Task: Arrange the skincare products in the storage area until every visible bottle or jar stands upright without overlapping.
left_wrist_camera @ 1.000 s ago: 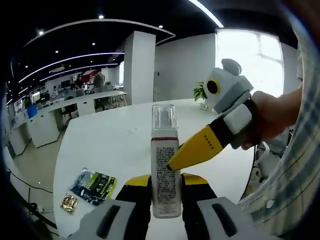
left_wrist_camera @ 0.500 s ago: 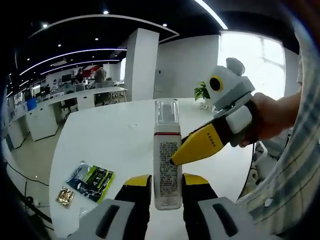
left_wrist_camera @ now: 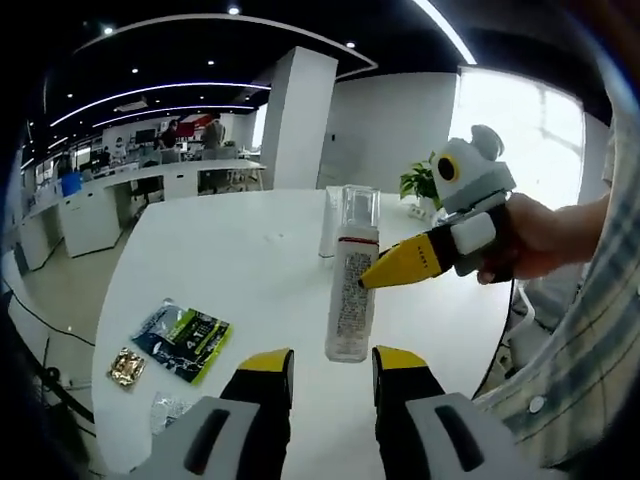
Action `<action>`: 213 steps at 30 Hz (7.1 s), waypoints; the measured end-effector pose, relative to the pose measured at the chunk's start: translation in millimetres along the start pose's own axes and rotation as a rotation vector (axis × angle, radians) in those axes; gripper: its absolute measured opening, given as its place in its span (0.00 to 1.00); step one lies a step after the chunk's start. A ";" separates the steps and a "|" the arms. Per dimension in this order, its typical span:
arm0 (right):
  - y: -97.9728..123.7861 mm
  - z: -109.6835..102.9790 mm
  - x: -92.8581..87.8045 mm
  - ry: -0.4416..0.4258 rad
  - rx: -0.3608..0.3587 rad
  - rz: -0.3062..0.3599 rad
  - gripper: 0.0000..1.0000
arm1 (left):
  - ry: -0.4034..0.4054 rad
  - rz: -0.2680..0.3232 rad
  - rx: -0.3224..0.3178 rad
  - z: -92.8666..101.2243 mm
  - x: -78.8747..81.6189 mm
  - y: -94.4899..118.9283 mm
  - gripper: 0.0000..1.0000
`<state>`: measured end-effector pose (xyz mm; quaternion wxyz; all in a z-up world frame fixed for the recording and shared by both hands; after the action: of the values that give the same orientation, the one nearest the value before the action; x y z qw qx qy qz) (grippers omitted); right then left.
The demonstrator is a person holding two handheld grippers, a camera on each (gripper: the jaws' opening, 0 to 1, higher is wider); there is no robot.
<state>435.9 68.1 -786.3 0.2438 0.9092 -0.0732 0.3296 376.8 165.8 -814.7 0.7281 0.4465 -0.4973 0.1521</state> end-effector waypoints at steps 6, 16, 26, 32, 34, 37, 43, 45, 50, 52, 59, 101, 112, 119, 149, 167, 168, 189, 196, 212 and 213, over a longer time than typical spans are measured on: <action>8.2 10.8 8.6 0.011 -0.033 0.034 0.16 | 0.036 -0.004 0.014 -0.2 -5.8 3.0 0.31; 22.8 46.0 6.9 0.047 -0.146 0.058 0.16 | 0.077 0.001 0.010 4.2 -6.0 3.1 0.31; 24.1 78.4 19.7 0.074 -0.255 0.144 0.16 | 0.156 -0.010 0.004 5.1 -16.9 16.3 0.31; 17.7 96.4 8.1 0.128 -0.309 0.122 0.17 | 0.196 -0.001 0.026 1.7 -22.1 30.2 0.31; 15.1 100.1 5.6 0.132 -0.322 0.112 0.17 | 0.209 0.001 0.030 0.7 -25.1 34.8 0.29; 11.1 102.2 4.9 0.152 -0.334 0.110 0.17 | 0.249 0.010 0.038 -0.5 -28.4 39.2 0.30; 5.8 108.1 7.1 0.215 -0.363 0.115 0.17 | 0.280 0.015 0.059 -1.6 -32.0 44.7 0.34; 6.0 111.0 8.0 0.221 -0.374 0.119 0.17 | 0.287 0.019 0.059 -0.6 -33.3 46.6 0.34; 9.6 120.0 7.2 0.248 -0.421 0.120 0.17 | 0.341 0.063 0.044 3.3 -31.8 50.7 0.36; 12.2 123.8 8.5 0.261 -0.438 0.132 0.17 | 0.363 0.079 0.050 2.4 -32.0 52.7 0.36; 19.7 137.1 16.7 0.273 -0.483 0.165 0.16 | 0.365 0.070 0.067 0.6 -36.3 53.3 0.36; -45.8 55.5 -86.6 0.101 -0.257 -0.264 0.25 | 0.398 -0.260 0.112 -40.4 -125.1 -15.1 0.37; -14.4 71.1 -81.3 0.079 -0.327 -0.229 0.24 | 0.372 -0.294 0.165 -54.6 -125.8 -22.6 0.35; -8.9 74.6 -84.7 0.083 -0.335 -0.245 0.24 | 0.082 -0.383 0.095 -54.3 -128.5 -20.0 0.25; -11.8 43.7 -82.9 -0.062 -0.105 -0.159 0.25 | 0.796 -0.001 -0.190 -21.3 -105.3 -17.4 0.19; -21.1 -21.1 -34.1 -0.475 0.383 0.017 0.19 | 0.830 0.264 -0.643 26.3 -18.2 13.4 0.20; -20.2 -24.0 -34.0 -0.411 0.357 0.012 0.19 | 0.822 0.258 -0.641 26.7 -16.3 14.1 0.20; -48.1 -32.3 -21.3 -0.270 -0.096 0.063 0.18 | 0.182 -0.101 -0.069 -8.1 -21.5 -13.4 0.23; -51.7 -39.7 -16.3 -0.259 0.008 0.025 0.21 | 0.360 0.023 -0.198 -5.9 -17.1 -0.6 0.22; -38.8 -65.5 -8.2 -0.167 0.225 -0.081 0.26 | 0.533 0.210 -0.563 18.3 6.0 20.8 0.22; -38.9 -64.3 -9.8 -0.166 0.215 -0.096 0.26 | 0.516 0.192 -0.559 18.7 3.3 20.9 0.22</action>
<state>403.5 133.3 -765.2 0.1536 0.9566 -0.0140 0.2474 353.4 161.7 -799.4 0.9052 0.1298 -0.3596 0.1854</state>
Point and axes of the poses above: the point that each gripper's makers call its tool centre point, and the gripper's own axes: y roughly backward along the fingers, z roughly to its right, x roughly out of its top, the point moved 4 cm from there along y, roughly backward along the fingers, and after that the axes turned 8 degrees about -y, right-handed, at the moved point
